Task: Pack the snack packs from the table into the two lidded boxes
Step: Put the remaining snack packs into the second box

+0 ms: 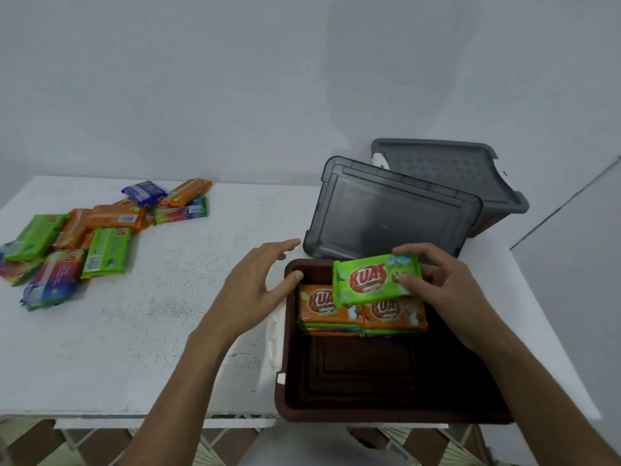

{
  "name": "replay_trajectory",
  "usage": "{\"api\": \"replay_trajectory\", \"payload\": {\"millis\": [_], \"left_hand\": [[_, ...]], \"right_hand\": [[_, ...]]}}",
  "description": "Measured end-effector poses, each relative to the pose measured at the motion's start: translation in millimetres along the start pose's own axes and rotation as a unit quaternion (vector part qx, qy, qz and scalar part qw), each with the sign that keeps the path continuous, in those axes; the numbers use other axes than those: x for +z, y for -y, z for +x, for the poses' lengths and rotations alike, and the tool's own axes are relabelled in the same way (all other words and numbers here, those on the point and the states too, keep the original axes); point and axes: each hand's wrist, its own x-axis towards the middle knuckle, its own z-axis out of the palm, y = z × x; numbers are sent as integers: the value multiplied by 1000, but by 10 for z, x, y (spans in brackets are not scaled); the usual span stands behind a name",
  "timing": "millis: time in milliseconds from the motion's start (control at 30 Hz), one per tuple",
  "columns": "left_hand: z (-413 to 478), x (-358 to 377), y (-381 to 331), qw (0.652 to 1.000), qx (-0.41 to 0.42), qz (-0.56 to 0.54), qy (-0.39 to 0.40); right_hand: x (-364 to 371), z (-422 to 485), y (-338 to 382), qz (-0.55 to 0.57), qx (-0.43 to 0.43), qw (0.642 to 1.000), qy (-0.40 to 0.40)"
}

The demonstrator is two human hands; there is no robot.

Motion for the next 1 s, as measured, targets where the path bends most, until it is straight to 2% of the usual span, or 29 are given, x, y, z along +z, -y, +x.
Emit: {"api": "replay_trajectory", "payload": {"millis": [300,467,667,867,1000], "left_hand": [[-98,208,69,1000,10,-6,19],[-157,278,94,1000,6,-13,-4],[-174,300,90,1000,0,-18,-13],[-175,325,94,1000,3,-20,-23],[-187,326,91,1000,-1,-15,-13]], "right_hand": [[-422,-163,-306,-45,39,998,-22],[-349,-100,-461,-189,35,981,-21],[-170,8,-614,-419,41,905,-56],[-82,7,-669,-504,51,861,-47],[-2,-6,-583,-570,37,819,-54]]}}
